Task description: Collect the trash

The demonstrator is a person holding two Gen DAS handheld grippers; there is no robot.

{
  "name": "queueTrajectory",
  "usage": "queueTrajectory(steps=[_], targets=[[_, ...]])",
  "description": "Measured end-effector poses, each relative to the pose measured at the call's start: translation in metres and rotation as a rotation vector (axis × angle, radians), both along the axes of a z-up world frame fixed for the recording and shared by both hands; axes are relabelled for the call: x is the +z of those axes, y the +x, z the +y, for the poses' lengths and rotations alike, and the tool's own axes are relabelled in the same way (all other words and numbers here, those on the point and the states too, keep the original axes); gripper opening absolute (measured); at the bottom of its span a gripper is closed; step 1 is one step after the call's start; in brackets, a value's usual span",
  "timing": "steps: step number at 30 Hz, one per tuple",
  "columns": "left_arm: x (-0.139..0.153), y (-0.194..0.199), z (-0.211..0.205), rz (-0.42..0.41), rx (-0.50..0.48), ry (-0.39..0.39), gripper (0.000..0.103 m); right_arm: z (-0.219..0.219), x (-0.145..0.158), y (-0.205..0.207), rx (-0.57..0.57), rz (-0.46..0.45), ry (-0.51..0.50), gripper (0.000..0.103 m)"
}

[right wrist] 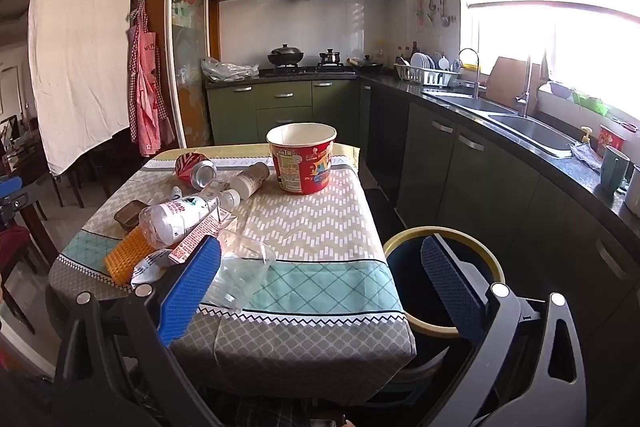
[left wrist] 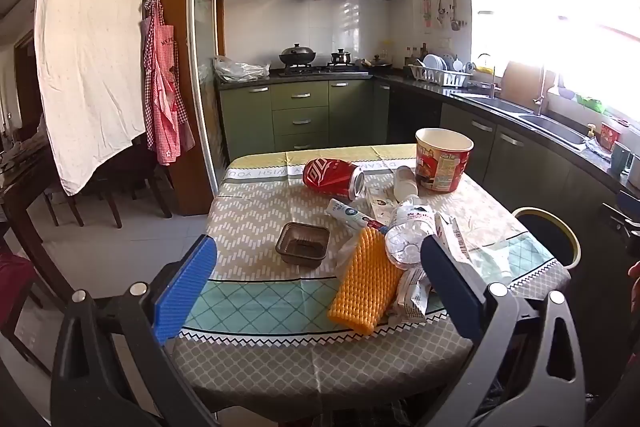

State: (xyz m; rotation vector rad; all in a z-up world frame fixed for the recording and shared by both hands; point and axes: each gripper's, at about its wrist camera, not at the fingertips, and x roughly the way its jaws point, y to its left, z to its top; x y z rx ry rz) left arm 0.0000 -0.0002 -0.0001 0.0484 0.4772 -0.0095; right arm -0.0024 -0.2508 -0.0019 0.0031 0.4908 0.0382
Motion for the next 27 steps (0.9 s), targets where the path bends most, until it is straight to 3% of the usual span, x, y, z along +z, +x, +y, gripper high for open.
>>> queueTrajectory(steps=[27], targets=[[-0.0016, -0.0005, 0.0032, -0.001, 0.000, -0.016, 0.097, 0.0012, -0.0013, 0.0030, 0.002, 0.004, 0.005, 0.099]])
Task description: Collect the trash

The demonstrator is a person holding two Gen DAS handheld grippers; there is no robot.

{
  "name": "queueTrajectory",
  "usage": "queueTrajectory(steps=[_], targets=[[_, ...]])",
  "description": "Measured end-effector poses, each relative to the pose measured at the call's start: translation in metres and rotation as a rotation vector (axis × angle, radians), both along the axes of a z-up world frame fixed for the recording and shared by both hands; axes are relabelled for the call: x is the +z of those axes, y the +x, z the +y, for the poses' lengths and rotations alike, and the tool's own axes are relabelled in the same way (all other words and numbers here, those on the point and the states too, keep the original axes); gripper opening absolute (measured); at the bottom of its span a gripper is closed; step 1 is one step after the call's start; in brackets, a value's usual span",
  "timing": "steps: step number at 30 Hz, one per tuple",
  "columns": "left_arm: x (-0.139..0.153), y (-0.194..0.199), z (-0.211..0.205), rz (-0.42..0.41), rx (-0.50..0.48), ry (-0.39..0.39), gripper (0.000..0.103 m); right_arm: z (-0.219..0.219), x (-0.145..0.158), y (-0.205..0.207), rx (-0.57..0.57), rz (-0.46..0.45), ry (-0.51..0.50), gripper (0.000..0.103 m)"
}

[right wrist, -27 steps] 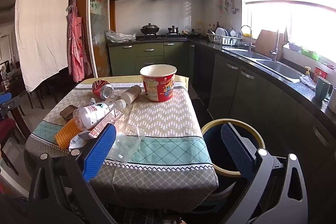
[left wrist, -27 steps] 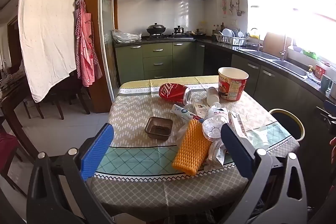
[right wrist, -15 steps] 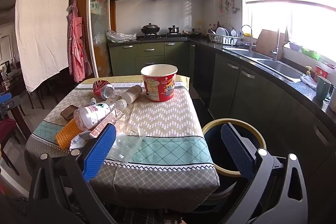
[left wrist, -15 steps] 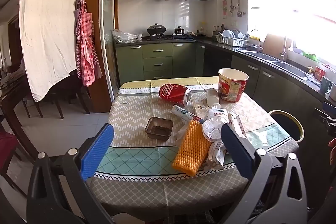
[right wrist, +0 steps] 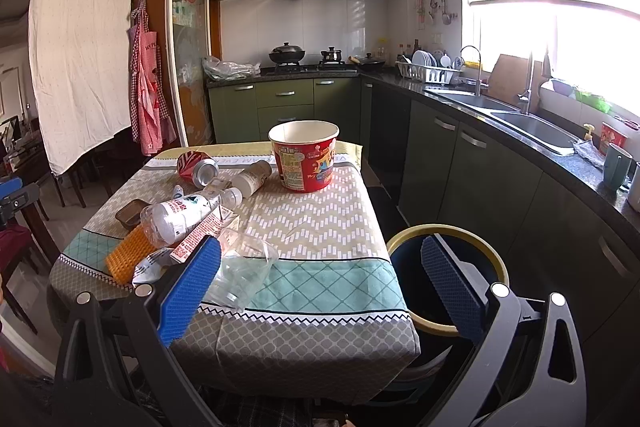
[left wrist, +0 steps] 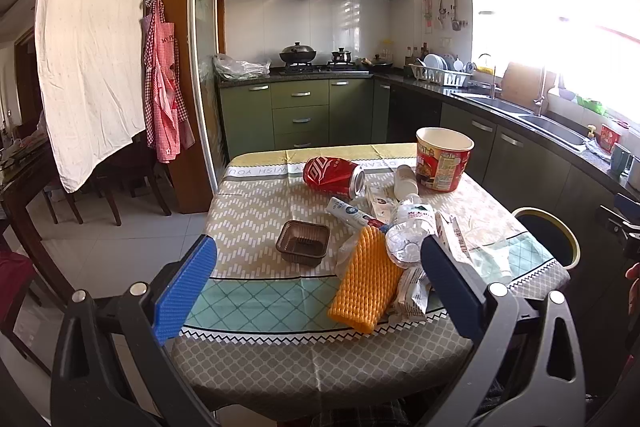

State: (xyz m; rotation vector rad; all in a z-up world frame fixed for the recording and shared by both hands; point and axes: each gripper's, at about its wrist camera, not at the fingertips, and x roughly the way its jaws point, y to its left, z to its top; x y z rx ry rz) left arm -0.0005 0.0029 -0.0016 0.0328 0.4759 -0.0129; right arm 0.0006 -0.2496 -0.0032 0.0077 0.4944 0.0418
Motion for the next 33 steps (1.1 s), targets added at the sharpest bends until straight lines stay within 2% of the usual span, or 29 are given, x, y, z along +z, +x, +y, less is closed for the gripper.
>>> queueTrajectory(steps=[22, 23, 33], targets=[[-0.002, -0.001, -0.002, 0.006, 0.000, 0.000, 0.097, 0.000, -0.006, 0.001, 0.001, 0.005, 0.002, 0.099], [-0.010, -0.001, -0.001, 0.008, 0.000, 0.000, 0.097, 0.000, -0.007, 0.001, 0.001, 0.005, 0.002, 0.099], [-0.016, -0.004, -0.002, 0.013, -0.001, 0.001, 0.097, 0.001, -0.010, 0.003, 0.000, 0.009, 0.003, 0.099]])
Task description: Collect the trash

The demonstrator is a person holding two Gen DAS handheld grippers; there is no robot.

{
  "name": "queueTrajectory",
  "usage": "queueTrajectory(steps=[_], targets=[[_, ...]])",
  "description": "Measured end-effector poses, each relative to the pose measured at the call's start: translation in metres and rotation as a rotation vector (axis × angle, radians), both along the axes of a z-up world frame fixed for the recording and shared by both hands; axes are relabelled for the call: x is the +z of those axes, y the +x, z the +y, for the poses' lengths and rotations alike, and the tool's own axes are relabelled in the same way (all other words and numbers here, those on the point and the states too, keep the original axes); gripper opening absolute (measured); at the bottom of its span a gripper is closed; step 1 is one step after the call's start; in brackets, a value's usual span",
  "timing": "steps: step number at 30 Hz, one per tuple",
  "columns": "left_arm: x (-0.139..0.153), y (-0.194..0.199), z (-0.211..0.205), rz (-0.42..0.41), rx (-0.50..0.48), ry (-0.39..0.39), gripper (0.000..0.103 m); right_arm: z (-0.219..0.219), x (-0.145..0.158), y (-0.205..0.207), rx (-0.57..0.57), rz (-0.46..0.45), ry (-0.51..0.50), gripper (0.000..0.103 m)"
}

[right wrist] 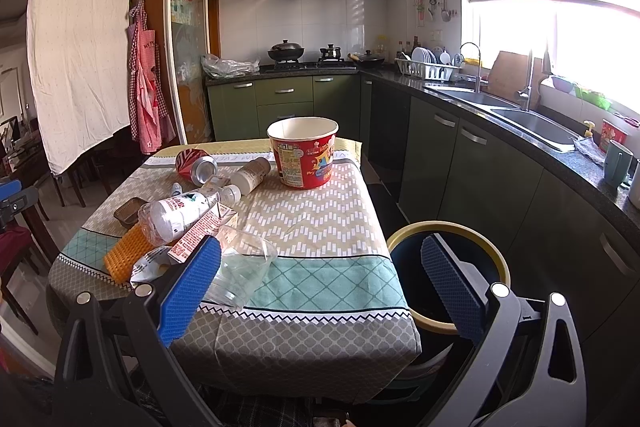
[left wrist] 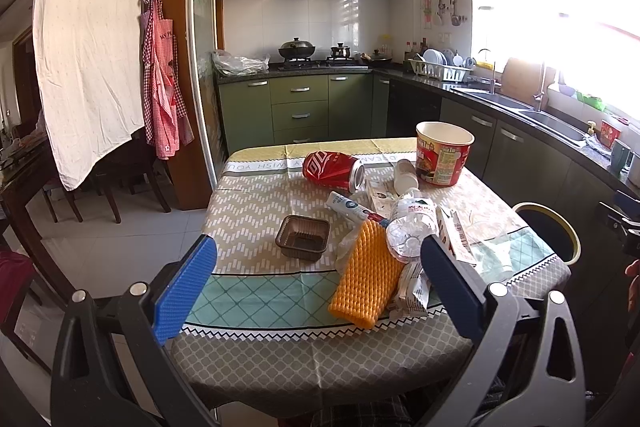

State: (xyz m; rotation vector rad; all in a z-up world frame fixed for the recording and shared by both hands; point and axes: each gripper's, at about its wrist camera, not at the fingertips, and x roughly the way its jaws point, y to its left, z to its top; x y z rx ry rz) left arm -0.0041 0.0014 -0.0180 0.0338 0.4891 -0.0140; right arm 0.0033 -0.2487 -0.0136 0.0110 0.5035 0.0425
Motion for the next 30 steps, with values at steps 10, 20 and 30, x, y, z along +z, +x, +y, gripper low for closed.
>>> queueTrajectory(steps=[10, 20, 30], targets=[[0.000, 0.003, -0.001, 0.001, -0.001, 0.002, 0.097, -0.001, -0.003, 0.002, 0.000, 0.003, 0.002, 0.099], [-0.002, 0.003, -0.002, 0.004, -0.001, 0.001, 0.097, -0.001, -0.003, 0.003, -0.001, 0.004, 0.002, 0.099], [-0.006, 0.004, -0.003, 0.014, -0.003, 0.004, 0.097, -0.002, -0.009, 0.004, -0.003, 0.011, 0.002, 0.099]])
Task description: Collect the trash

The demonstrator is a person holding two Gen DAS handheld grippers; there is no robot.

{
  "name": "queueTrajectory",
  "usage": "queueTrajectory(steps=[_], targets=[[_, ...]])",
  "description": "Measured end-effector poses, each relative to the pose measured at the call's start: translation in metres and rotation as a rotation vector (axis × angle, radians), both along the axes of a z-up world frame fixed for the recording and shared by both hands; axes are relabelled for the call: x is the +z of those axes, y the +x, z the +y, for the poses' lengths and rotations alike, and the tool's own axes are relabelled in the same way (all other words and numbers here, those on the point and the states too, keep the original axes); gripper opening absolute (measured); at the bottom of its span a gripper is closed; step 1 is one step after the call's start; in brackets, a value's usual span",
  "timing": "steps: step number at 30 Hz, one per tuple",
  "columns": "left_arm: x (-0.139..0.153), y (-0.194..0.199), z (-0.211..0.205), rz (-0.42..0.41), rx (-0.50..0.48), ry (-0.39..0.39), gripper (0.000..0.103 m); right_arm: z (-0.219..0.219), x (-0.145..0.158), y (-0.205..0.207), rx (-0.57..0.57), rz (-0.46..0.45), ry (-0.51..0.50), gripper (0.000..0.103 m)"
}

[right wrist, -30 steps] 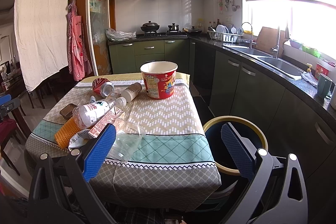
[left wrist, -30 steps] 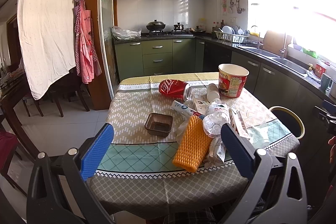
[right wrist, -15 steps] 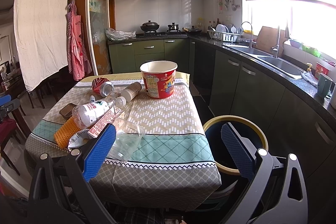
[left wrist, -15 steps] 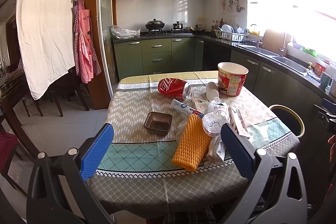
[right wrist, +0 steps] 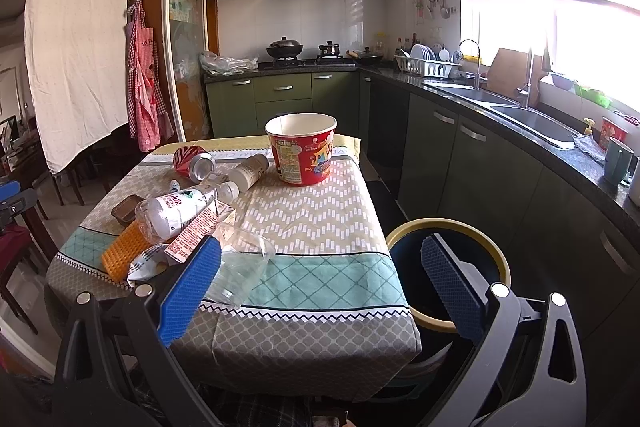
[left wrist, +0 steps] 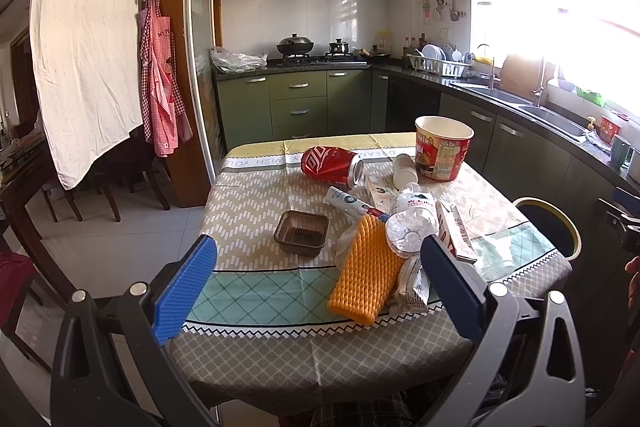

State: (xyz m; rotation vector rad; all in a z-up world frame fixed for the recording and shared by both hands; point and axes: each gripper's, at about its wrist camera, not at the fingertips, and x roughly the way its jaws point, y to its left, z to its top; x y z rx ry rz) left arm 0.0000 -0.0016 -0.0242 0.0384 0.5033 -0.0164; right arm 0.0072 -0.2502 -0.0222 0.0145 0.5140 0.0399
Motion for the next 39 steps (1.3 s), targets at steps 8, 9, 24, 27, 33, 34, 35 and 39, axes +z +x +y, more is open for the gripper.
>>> queueTrajectory(steps=[8, 9, 24, 27, 33, 34, 35, 39], targets=[[-0.002, 0.004, -0.002, 0.023, -0.004, 0.005, 0.097, -0.001, -0.003, 0.006, -0.003, 0.023, 0.001, 0.099], [-0.002, 0.006, -0.002, 0.031, -0.006, 0.007, 0.097, -0.001, -0.004, 0.007, -0.001, 0.027, 0.002, 0.099], [0.014, 0.142, -0.004, 0.309, -0.063, 0.062, 0.097, -0.019, 0.042, 0.140, 0.148, 0.259, 0.057, 0.099], [0.013, 0.180, -0.010, 0.380, -0.069, 0.036, 0.097, -0.013, 0.056, 0.178, 0.156, 0.292, 0.015, 0.099], [0.003, 0.245, -0.009, 0.525, -0.018, -0.078, 0.097, -0.014, 0.069, 0.276, 0.147, 0.414, 0.061, 0.087], [0.001, 0.252, -0.009, 0.538, -0.010, -0.091, 0.097, -0.015, 0.068, 0.292, 0.136, 0.440, 0.068, 0.080], [-0.001, 0.261, -0.009, 0.552, -0.001, -0.094, 0.097, -0.016, 0.066, 0.311, 0.128, 0.470, 0.077, 0.073], [-0.008, 0.283, -0.010, 0.595, 0.035, -0.097, 0.097, -0.018, 0.043, 0.380, 0.079, 0.591, 0.092, 0.056]])
